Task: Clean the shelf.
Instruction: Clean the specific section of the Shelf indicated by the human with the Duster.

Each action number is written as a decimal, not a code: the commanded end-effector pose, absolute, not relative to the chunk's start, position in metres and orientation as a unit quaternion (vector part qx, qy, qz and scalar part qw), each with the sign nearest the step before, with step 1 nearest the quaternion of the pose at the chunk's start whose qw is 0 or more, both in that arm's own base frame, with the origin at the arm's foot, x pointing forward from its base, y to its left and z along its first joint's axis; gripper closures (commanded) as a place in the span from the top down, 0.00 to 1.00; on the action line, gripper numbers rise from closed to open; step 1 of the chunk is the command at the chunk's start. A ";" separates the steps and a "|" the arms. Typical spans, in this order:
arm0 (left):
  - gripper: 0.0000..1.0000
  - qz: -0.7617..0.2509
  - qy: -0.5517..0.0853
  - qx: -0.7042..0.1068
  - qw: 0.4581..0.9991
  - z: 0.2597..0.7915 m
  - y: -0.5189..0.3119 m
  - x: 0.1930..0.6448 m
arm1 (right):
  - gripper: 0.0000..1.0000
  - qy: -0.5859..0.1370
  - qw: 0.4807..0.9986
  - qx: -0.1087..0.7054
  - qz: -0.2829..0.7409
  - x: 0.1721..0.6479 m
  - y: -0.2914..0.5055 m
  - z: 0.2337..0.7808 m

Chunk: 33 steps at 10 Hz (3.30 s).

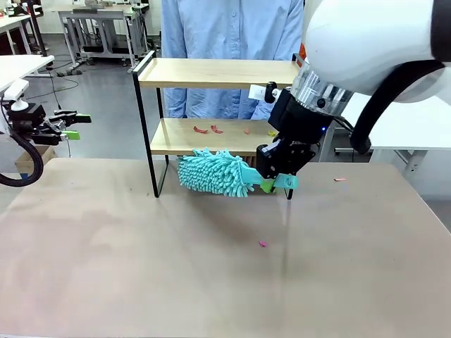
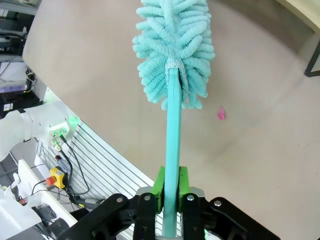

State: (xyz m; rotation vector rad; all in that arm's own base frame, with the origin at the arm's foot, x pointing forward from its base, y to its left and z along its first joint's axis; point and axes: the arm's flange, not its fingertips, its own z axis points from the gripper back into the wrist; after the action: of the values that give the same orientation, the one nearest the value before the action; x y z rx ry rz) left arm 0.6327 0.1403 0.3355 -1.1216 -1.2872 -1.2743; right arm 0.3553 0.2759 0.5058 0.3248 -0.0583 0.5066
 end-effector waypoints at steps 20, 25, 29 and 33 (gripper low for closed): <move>1.00 -0.527 -0.527 -0.459 0.484 0.337 0.140 0.631 | 0.13 -0.083 0.985 0.126 0.089 0.412 0.496 0.377; 1.00 -0.527 -0.527 -0.459 0.484 0.337 0.140 0.631 | 0.13 -0.085 0.987 0.125 0.062 0.409 0.474 0.366; 1.00 -0.527 -0.527 -0.459 0.484 0.337 0.140 0.631 | 0.13 -0.083 0.990 0.114 0.002 0.390 0.384 0.369; 1.00 -0.527 -0.527 -0.459 0.484 0.337 0.140 0.631 | 0.13 -0.091 0.989 0.095 -0.069 0.369 0.288 0.374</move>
State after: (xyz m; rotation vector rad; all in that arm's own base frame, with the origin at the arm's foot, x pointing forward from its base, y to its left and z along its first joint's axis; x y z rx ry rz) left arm 0.6333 0.1405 0.3356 -1.1207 -1.2874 -1.2757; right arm 0.3762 0.3105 0.3700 0.1728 -0.1735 -0.1236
